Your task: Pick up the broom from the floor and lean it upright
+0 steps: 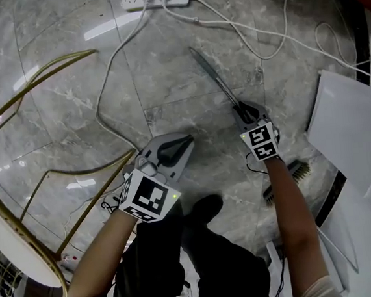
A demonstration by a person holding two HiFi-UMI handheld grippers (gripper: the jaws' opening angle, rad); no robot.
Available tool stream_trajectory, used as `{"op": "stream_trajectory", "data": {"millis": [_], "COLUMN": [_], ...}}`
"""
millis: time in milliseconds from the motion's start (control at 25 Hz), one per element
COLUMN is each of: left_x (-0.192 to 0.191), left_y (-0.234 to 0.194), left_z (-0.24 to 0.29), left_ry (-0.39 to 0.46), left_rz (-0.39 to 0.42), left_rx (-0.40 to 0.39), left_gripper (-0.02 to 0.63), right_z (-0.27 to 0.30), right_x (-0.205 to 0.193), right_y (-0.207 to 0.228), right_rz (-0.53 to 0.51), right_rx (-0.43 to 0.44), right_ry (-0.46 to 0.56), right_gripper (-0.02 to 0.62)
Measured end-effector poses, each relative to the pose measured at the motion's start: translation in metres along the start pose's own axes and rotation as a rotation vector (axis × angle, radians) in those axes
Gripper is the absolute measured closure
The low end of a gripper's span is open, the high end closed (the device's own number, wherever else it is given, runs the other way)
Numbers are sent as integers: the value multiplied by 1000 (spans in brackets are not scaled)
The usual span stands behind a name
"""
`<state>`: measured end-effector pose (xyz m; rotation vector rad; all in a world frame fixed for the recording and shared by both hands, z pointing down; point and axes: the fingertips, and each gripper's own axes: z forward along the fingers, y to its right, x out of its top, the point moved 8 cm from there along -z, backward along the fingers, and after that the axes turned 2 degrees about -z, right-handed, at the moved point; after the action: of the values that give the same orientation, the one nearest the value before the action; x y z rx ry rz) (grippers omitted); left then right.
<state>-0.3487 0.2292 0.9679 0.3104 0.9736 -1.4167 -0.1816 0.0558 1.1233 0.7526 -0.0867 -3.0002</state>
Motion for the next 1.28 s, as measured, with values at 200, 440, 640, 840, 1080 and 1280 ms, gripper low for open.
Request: {"op": "stream_trajectory", "data": {"millis": [200, 440, 640, 840, 1080, 1280], "left_x": [8, 40, 84, 139, 199, 233], "left_y": [0, 29, 73, 115, 169, 212], "left_z": [-5, -28, -56, -84, -104, -120], "left_ry": [28, 32, 15, 8, 8, -16], "left_rz": [-29, -51, -37, 1, 56, 121], "left_rx": [38, 37, -1, -37, -88, -146], "left_gripper": [594, 594, 594, 594, 594, 594], "right_z": [-18, -92, -174, -253, -336, -397], "right_x": [6, 33, 56, 70, 72, 67], "right_y": [7, 8, 9, 8, 4, -11], "right_rz": [80, 94, 89, 105, 136, 160], "right_rx": [-12, -37, -70, -121, -181, -234], "right_ry": [34, 103, 128, 146, 163, 180], "right_gripper": [515, 517, 518, 520, 520, 522]}}
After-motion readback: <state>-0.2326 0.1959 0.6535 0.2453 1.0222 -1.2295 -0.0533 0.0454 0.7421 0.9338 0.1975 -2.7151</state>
